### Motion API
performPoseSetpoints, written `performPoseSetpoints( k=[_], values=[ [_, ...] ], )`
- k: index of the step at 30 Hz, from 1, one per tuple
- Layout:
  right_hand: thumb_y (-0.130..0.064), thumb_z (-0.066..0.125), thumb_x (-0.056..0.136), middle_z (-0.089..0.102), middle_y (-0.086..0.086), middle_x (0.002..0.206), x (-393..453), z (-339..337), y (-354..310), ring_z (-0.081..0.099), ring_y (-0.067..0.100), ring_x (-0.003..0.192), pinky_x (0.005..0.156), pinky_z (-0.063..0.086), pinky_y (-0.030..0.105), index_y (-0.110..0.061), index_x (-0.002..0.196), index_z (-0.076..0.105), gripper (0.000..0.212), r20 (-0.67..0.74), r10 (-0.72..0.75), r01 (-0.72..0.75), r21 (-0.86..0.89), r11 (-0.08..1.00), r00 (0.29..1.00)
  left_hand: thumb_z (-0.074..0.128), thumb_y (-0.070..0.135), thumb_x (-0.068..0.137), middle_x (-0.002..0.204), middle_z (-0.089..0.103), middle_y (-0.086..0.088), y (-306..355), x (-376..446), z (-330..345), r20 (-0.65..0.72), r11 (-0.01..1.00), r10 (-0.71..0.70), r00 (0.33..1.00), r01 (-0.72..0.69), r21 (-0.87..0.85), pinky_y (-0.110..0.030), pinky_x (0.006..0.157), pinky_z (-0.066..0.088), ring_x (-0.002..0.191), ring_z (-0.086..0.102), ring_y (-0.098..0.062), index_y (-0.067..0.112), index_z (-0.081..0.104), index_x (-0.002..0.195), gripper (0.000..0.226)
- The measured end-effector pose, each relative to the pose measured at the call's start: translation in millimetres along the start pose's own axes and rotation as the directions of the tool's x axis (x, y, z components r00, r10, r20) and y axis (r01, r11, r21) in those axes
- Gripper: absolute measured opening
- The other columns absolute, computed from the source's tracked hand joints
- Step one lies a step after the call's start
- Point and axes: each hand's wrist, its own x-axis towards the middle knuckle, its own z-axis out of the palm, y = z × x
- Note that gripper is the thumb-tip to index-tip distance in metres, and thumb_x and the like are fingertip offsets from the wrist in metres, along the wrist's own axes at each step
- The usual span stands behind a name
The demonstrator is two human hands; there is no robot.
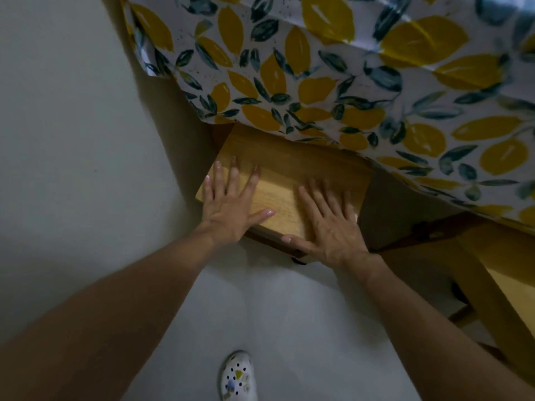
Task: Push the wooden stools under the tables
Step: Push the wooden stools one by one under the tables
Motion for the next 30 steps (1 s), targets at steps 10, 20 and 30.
performPoseSetpoints(
  k=[10, 20, 30],
  values=[
    [-0.075, 0.039, 0.079, -0.005, 0.008, 0.162, -203, 30, 107, -0.009, 0.022, 0.148, 0.119, 0.004, 0.055, -0.016, 0.153, 0.005, 0.101, -0.197, 0.539, -0.507, 0.189, 0.841, 0.819, 0.008, 0.059, 0.088, 0.157, -0.02, -0.004, 143, -76, 28, -0.125, 0.91, 0.324, 0.938, -0.345, -0.232, -0.047, 0.117, -0.01, 0.141, -0.026, -0.022, 0.018, -0.006, 0.149, 0.076],
    [-0.075, 0.051, 0.07, 0.006, 0.017, 0.16, -326, 39, 248, -0.001, 0.035, 0.147, 0.118, 0.006, 0.056, -0.006, 0.151, 0.011, 0.113, -0.205, 0.673, -0.655, 0.156, 0.739, 0.711, 0.014, 0.058, 0.091, 0.158, -0.007, -0.006, 376, -91, 77, -0.156, 0.798, 0.602, 0.783, -0.594, 0.096, -0.054, 0.111, -0.002, 0.143, -0.012, -0.031, 0.025, -0.005, 0.149, 0.07],
    [-0.071, 0.055, 0.075, 0.001, 0.02, 0.16, -340, 58, 275, -0.006, 0.039, 0.146, 0.118, 0.004, 0.056, -0.005, 0.152, 0.007, 0.112, -0.195, 0.61, -0.588, 0.163, 0.792, 0.768, 0.028, 0.062, 0.08, 0.159, -0.004, -0.013, 423, -60, 68, -0.079, 0.785, 0.6, 0.796, -0.567, 0.25, -0.056, 0.113, 0.001, 0.144, -0.006, -0.039, 0.033, -0.005, 0.147, 0.081]
  ],
)
